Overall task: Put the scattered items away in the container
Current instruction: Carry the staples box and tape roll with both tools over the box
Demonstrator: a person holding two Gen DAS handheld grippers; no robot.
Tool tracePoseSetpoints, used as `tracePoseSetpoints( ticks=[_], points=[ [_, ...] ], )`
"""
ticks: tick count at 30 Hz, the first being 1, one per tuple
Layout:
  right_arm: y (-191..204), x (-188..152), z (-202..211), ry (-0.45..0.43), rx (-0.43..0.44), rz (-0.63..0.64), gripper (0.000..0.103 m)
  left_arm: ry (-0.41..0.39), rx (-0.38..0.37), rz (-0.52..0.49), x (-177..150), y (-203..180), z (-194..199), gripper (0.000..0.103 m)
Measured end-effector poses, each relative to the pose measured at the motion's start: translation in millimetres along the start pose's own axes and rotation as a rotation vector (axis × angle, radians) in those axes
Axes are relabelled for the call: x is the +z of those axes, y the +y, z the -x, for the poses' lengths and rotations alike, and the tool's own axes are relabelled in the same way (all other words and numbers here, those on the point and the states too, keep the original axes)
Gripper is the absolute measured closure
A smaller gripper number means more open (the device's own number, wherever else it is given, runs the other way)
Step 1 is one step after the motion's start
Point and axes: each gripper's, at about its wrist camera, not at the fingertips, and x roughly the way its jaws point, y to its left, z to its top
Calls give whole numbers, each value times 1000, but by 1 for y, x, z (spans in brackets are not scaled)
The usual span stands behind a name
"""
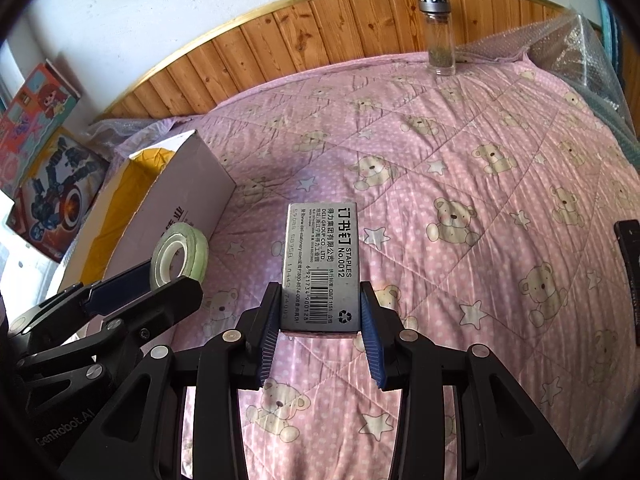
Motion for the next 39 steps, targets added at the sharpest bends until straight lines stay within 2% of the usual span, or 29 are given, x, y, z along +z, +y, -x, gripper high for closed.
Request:
tracePoseSetpoints(
  ticks=[18, 39],
  points=[
    [36, -11, 30, -32, 7, 64, 64, -55, -23, 35, -14, 13, 41, 56],
    [110, -15, 42, -42, 59, 195, 64, -130, -25, 131, -28, 69, 91, 56]
  ],
)
